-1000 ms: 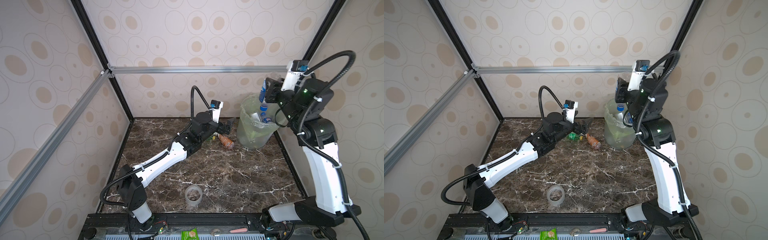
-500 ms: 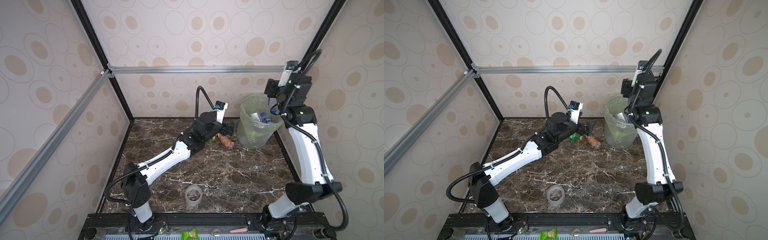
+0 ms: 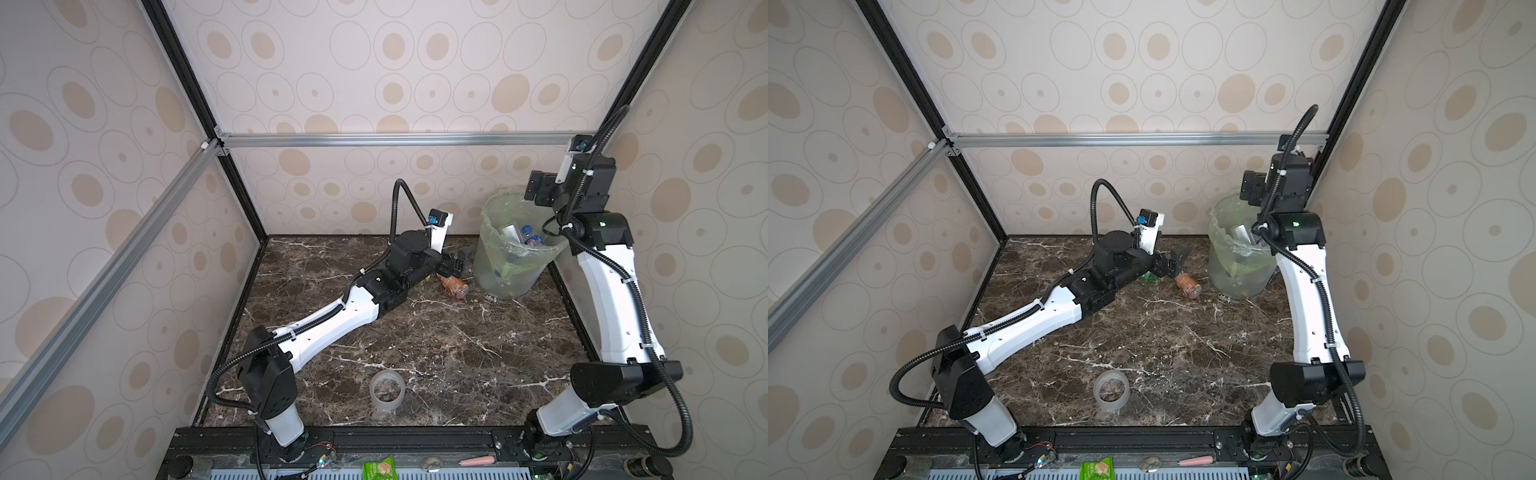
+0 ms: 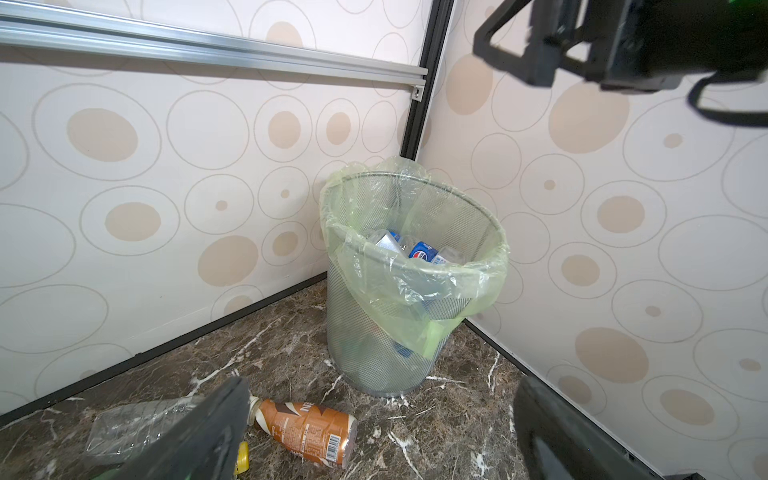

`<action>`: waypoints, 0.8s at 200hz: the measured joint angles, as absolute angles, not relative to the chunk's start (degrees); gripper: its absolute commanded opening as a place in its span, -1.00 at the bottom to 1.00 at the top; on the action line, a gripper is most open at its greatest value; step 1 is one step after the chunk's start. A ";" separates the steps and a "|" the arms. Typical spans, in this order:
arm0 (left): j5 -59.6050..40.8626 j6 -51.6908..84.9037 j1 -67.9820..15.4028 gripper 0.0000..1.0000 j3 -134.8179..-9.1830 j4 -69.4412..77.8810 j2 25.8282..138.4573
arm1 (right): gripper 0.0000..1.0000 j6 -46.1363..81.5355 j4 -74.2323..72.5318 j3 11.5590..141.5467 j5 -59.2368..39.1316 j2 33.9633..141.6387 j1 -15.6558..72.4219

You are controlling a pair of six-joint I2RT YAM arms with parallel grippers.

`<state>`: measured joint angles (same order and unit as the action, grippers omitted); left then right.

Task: Throw the plastic bottles in the bin
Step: 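Move both grippers back down toward the orange and green bottles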

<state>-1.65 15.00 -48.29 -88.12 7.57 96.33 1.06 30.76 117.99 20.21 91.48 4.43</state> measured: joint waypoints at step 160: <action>-1.02 23.99 -41.04 0.98 -65.30 8.64 81.80 | 0.99 1.69 33.45 100.77 13.76 90.19 20.49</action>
<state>-1.02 23.99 -41.04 -65.30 8.64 81.80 1.69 33.45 100.77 13.76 90.19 20.49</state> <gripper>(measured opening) 0.991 0.997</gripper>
